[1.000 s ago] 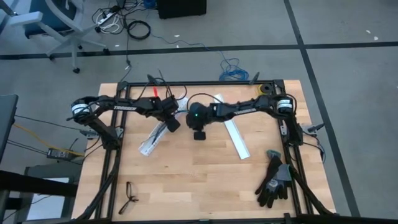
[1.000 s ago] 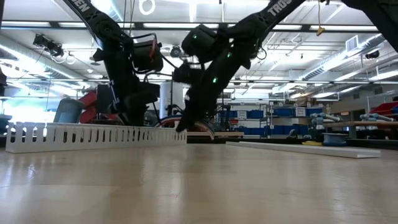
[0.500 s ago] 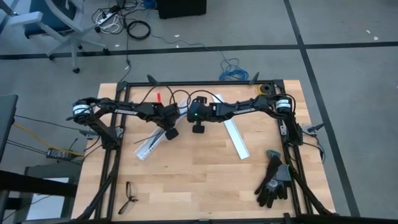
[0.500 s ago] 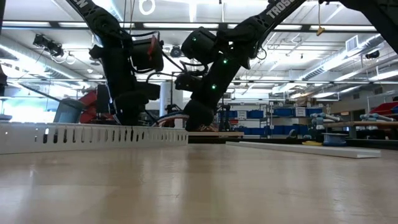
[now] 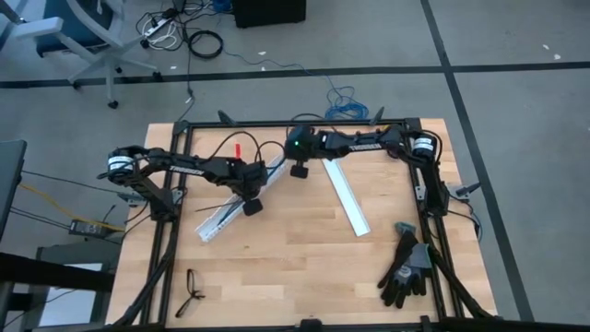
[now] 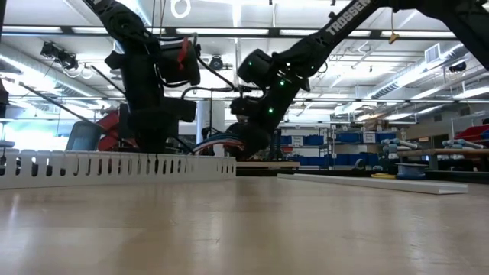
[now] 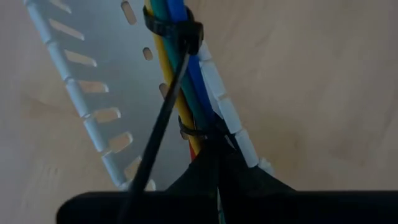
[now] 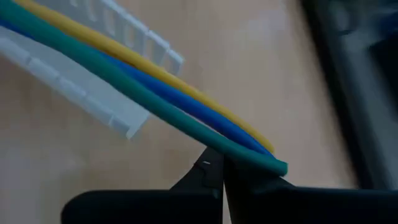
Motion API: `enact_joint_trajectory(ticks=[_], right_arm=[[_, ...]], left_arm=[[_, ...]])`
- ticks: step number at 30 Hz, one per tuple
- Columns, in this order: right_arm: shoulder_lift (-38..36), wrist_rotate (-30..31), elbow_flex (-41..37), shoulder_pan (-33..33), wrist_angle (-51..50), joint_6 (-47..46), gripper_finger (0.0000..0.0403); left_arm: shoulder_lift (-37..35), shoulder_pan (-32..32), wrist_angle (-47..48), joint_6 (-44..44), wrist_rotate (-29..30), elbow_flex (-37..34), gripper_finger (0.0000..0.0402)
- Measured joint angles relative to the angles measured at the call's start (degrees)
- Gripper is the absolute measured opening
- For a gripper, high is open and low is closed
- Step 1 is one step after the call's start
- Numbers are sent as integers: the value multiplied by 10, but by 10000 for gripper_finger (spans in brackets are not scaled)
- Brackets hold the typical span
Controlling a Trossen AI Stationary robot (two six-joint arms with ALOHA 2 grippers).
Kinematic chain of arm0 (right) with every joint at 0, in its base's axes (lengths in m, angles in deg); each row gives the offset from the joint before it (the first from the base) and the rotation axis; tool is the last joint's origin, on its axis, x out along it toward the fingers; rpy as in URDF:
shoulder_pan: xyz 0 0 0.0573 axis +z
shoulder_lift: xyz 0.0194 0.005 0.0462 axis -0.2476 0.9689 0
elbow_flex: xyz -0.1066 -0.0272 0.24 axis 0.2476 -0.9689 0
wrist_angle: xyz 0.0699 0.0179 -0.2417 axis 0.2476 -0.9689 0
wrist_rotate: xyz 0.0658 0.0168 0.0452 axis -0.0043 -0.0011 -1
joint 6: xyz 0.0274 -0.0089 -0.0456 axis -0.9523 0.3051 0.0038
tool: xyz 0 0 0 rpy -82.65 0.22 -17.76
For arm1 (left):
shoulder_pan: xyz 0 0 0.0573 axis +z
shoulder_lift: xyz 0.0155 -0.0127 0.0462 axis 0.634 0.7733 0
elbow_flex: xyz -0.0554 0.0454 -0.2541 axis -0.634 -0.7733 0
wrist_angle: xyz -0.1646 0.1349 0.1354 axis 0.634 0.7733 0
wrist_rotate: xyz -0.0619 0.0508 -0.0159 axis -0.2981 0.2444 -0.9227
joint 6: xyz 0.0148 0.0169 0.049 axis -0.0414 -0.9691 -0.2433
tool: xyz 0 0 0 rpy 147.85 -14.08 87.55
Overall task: Ziptie cables
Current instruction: Put the ziptied cables into the white cable duct
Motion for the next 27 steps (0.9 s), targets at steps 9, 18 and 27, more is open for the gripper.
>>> enact_joint_trajectory(ticks=[9, 18, 27], right_arm=[[37, -81, 2, -16, -58, -29, 0], [15, -114, 0, -23, -62, -38, 0], [-18, -240, 0, -18, -40, -34, 0]], left_arm=[[-13, -1, 96, 10, 10, 52, 7], [-15, -1, 139, 19, 39, 83, 7], [-15, 0, 143, 40, 49, 83, 7]])
